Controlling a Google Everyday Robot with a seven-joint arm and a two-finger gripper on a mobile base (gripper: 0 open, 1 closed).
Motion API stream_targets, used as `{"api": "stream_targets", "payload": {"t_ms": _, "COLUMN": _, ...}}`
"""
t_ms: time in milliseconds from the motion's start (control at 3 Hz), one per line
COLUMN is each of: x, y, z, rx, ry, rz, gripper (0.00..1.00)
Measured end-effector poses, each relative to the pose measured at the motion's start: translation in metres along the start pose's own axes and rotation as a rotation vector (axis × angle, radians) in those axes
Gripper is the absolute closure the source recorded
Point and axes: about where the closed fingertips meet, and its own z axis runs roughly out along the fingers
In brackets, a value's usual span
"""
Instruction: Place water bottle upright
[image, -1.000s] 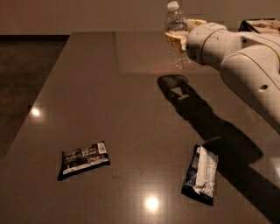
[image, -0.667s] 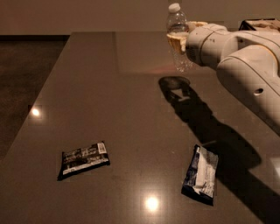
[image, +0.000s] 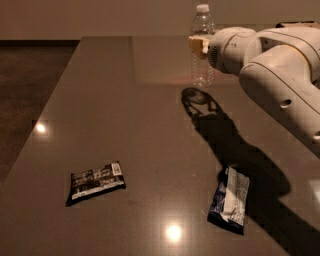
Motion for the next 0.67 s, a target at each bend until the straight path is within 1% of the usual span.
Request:
{"api": "stream_targets", "payload": {"t_ms": 333, "x": -0.0002, "y": -0.0011, "z": 0.0005, "rx": 0.001, "ry": 0.000, "rz": 0.088, "gripper": 1.00}}
{"api": "stream_targets", "payload": {"t_ms": 667, "x": -0.0002, "y": -0.0012, "z": 0.0005, "rx": 0.001, "ry": 0.000, "rz": 0.088, "gripper": 1.00}}
